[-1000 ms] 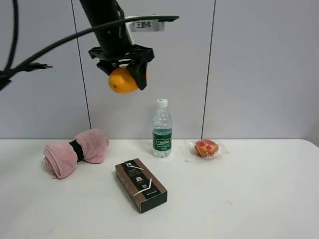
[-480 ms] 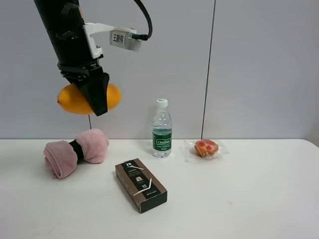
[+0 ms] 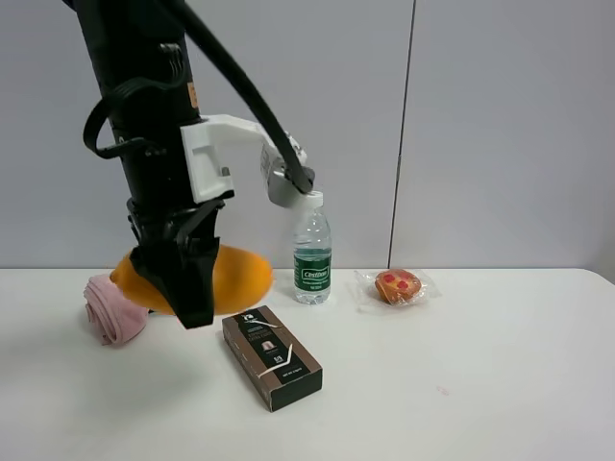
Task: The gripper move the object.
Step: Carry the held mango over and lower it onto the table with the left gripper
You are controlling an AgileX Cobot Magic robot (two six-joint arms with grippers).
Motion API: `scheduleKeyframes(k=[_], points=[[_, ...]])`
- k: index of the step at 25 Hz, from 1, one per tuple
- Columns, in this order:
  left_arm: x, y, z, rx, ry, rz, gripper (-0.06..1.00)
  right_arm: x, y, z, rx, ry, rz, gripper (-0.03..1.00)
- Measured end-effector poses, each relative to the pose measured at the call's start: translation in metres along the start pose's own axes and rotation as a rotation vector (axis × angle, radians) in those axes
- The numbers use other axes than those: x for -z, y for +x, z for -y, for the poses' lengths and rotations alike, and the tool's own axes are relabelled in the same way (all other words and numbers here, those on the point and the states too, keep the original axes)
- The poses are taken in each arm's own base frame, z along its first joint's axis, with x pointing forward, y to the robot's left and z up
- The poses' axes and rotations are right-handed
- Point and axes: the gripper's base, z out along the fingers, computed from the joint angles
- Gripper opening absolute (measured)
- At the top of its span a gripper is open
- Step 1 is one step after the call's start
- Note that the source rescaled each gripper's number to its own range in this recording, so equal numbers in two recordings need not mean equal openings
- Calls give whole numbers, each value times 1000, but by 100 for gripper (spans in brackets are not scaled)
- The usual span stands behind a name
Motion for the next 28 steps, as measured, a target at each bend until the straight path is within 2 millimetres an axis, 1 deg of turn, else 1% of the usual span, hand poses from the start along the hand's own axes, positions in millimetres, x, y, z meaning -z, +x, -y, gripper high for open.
scheduleKeyframes(k=[3,5,8,11,13,15,19,21,26,28], points=[[-12,-4,13,-37,8,-1,16,0,0,0,0,0,0,100],[-21,-3,19,-50,4,4,16,0,0,0,0,0,0,100],[-42,7,26,-83,-4,-14,16,0,0,0,0,0,0,100],[-63,22,32,-153,-14,-43,16,0,0,0,0,0,0,100],[-73,29,33,-145,-15,-29,16,0,0,0,0,0,0,100],[-78,34,29,-73,-32,8,16,0,0,0,0,0,0,100],[-78,44,9,83,-85,66,16,0,0,0,0,0,0,100],[-77,52,-1,140,-97,68,16,0,0,0,0,0,0,100],[-75,76,-23,429,-110,70,16,0,0,0,0,0,0,100],[-74,81,-27,471,-113,66,16,0,0,0,0,0,0,100]])
